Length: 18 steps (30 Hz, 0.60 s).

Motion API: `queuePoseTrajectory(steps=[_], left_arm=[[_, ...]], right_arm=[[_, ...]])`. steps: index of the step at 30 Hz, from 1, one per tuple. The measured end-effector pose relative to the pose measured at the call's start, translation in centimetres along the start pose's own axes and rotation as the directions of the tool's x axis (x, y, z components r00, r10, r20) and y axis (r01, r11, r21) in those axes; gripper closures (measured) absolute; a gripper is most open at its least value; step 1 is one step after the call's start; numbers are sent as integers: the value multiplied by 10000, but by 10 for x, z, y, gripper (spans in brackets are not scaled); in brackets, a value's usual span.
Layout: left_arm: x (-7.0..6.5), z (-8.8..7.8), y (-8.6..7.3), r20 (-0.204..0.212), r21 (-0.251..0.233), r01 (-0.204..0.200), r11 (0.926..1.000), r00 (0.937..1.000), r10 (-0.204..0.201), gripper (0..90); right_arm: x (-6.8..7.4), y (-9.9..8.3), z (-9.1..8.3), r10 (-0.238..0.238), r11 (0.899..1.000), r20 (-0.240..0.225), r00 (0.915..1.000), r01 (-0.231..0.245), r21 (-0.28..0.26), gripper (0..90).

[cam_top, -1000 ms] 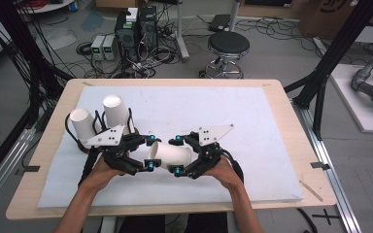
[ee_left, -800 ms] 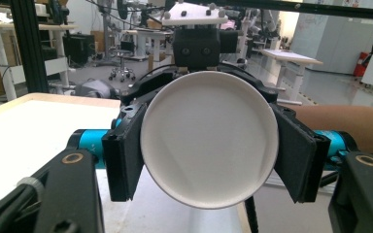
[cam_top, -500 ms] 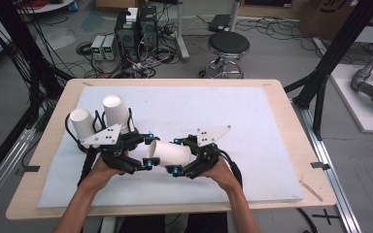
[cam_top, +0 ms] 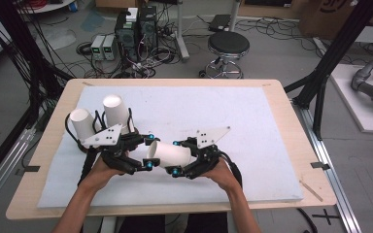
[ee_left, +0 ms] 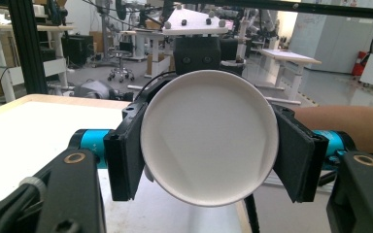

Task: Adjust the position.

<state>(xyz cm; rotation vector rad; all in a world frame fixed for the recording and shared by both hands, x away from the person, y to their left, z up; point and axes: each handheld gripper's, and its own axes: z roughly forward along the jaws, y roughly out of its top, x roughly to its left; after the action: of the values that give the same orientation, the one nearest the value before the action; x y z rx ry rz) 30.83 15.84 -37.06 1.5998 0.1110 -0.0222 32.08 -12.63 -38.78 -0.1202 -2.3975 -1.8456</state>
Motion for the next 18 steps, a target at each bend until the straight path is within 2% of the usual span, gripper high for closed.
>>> queuePoseTrajectory(steps=[6,8,11,14,15,18], left_arm=[[-2,0,0,-29,22,-141,9999,9999,141,354],[-4,1,0,-270,82,-372,9993,9989,374,335],[-3,2,-2,-634,199,-32,9998,9980,44,170],[-3,2,-5,-714,260,262,9993,9972,-243,87],[-4,2,-6,-750,244,305,9992,9968,-286,77],[-7,3,-9,-1015,459,121,9989,9948,-74,77]], right_arm=[[1,0,0,-84,10000,-7,10000,84,29,328],[1,0,0,-62,10000,-30,10000,62,32,328],[1,1,0,-70,9999,-85,9999,70,71,327],[2,1,-1,-81,9999,-94,9999,82,88,327],[2,1,-1,-96,9999,-93,9999,97,101,327],[2,1,-1,-84,9999,-134,9999,86,134,327]])
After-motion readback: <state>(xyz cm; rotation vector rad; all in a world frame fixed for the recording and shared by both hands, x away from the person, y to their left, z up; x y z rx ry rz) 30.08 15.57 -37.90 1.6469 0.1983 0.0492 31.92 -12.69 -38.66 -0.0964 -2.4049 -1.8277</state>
